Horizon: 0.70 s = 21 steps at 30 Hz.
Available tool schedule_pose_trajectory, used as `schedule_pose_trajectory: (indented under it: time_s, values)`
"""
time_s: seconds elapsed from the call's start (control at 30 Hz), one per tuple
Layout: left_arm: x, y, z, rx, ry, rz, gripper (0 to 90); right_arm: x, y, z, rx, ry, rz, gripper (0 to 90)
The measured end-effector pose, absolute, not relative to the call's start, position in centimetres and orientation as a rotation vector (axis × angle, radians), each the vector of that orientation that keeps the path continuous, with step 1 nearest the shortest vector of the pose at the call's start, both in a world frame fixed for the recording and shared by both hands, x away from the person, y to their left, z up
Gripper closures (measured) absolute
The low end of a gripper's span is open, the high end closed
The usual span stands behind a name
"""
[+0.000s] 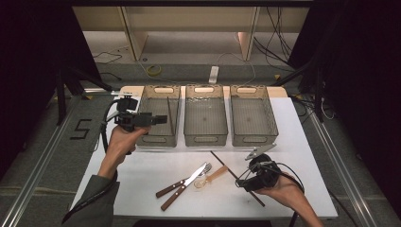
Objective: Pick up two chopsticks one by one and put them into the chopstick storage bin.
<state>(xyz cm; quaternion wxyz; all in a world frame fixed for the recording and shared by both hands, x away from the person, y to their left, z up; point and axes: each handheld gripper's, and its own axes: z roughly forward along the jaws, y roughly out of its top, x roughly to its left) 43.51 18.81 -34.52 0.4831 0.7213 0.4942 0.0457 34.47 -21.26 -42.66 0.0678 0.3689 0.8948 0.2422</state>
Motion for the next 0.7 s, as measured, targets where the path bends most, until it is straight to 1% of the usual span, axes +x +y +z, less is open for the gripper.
schedule_pose_trajectory:
  time_s: [0.07,0.13,0.33,0.6,0.63,0.7]
  values:
    - [42.7,18.5,-34.6,1.769,1.167,0.102,18.4,34.5,-21.3,-42.7,1.117,2.701,0.699,30.0]
    - [41.9,18.3,-34.9,1.776,1.147,0.129,18.3,34.6,-21.3,-42.8,1.121,2.711,0.667,30.2]
    - [40.0,18.0,-37.0,1.797,1.118,0.128,17.7,34.6,-20.9,-43.4,1.116,2.759,0.544,31.5]
    - [38.0,16.9,-38.8,1.812,1.049,0.144,17.4,34.8,-20.7,-44.1,1.11,2.798,0.422,35.9]
    - [37.7,16.8,-39.0,1.807,1.043,0.144,17.3,34.9,-20.6,-44.3,1.109,2.808,0.407,38.5]
    - [37.3,16.5,-39.5,1.809,1.032,0.137,17.3,34.9,-20.6,-44.3,1.108,2.813,0.394,39.6]
